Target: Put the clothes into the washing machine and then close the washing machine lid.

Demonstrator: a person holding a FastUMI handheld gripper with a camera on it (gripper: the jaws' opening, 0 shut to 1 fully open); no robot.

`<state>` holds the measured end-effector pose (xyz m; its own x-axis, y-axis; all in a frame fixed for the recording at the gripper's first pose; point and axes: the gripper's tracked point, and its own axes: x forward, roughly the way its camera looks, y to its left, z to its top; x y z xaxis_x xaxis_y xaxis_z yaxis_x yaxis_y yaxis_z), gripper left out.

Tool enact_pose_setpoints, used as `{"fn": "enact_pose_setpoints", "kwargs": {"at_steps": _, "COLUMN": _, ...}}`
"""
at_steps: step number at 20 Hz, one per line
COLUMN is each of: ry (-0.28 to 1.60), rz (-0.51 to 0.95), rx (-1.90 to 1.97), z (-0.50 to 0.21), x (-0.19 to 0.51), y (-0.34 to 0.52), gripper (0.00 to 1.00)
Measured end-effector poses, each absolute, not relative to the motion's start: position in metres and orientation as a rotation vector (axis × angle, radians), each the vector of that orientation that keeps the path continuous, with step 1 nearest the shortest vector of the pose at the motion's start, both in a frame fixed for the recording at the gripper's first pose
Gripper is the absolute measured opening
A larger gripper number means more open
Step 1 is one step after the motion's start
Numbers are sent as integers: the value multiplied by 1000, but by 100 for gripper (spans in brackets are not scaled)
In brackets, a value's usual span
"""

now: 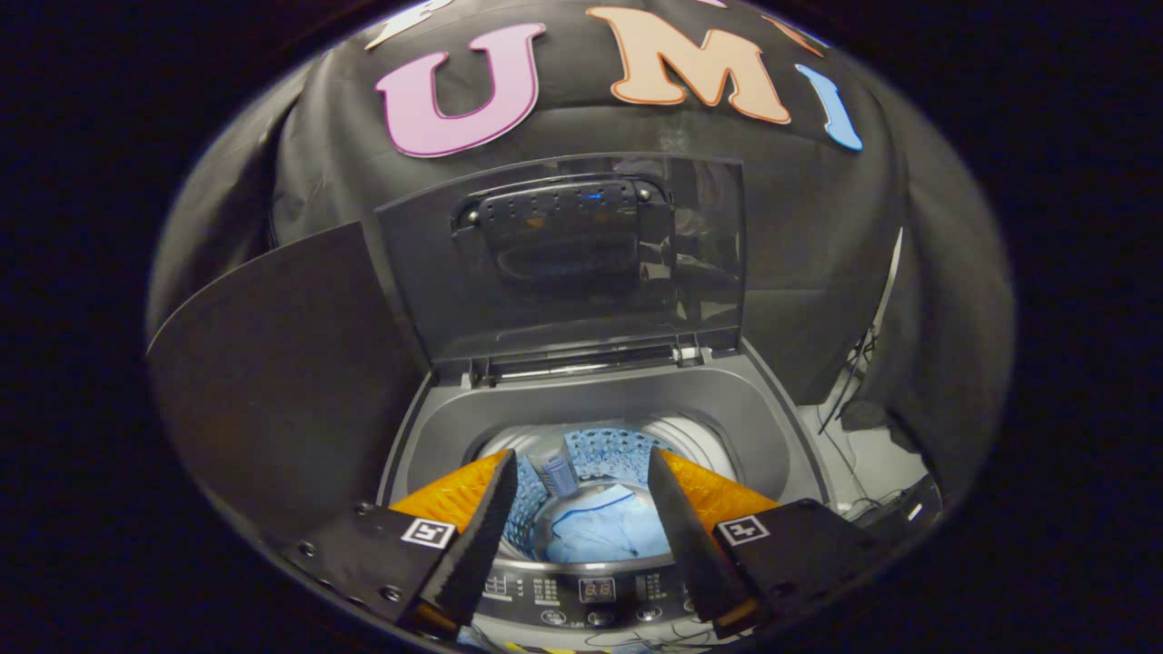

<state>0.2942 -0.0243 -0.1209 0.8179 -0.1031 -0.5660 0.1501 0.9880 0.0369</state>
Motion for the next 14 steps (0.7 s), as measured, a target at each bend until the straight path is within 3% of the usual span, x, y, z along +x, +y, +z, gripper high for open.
{"fn": "enact_pose_setpoints", "kwargs": {"at_steps": 1, "ry": 597, "rz": -130, "rx": 70, "z": -117, "x": 289, "y": -20, "gripper": 91}}
{"fn": "enact_pose_setpoints", "kwargs": {"at_steps": 4, "ry": 580, "rz": -131, "rx": 61, "z": -109, "x": 270, "y": -12, "gripper": 96}}
{"fn": "enact_pose_setpoints", "kwargs": {"at_steps": 14, "ry": 482, "rz": -102, "rx": 46, "z": -84, "x": 225, "y": 16, "gripper": 97}}
